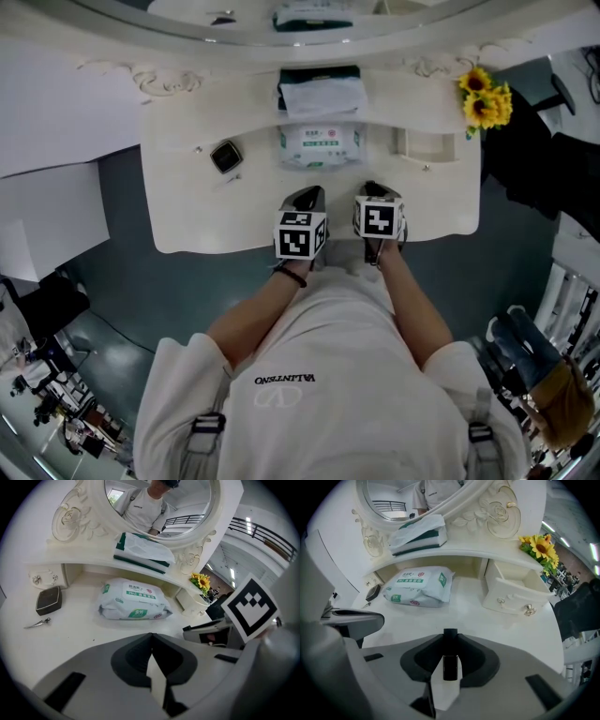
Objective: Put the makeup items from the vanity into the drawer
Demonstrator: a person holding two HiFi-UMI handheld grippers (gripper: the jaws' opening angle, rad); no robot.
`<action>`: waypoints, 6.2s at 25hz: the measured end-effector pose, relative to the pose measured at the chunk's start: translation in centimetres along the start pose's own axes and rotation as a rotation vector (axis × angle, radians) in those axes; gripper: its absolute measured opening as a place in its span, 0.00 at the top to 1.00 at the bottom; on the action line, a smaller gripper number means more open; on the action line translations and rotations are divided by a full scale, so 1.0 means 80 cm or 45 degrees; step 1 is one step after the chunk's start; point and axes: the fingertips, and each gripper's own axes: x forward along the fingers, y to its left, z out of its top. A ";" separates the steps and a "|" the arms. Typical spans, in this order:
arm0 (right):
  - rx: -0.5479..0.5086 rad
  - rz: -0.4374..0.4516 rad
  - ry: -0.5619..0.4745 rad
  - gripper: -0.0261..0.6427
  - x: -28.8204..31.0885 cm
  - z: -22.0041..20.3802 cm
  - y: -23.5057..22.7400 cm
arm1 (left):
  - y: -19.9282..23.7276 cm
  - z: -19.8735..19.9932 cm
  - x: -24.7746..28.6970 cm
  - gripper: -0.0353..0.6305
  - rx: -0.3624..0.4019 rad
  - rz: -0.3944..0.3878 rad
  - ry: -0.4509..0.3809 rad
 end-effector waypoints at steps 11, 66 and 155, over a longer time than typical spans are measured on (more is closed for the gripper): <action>-0.028 0.049 -0.227 0.81 -0.040 0.044 0.005 | -0.013 0.015 -0.022 0.95 0.031 -0.003 -0.056; 0.172 0.003 -0.718 0.81 -0.186 0.096 -0.113 | -0.197 0.134 -0.021 0.95 0.424 -0.239 -0.309; 0.237 -0.023 -0.627 0.95 -0.106 0.154 -0.207 | -0.246 0.193 0.096 0.95 0.370 -0.268 -0.310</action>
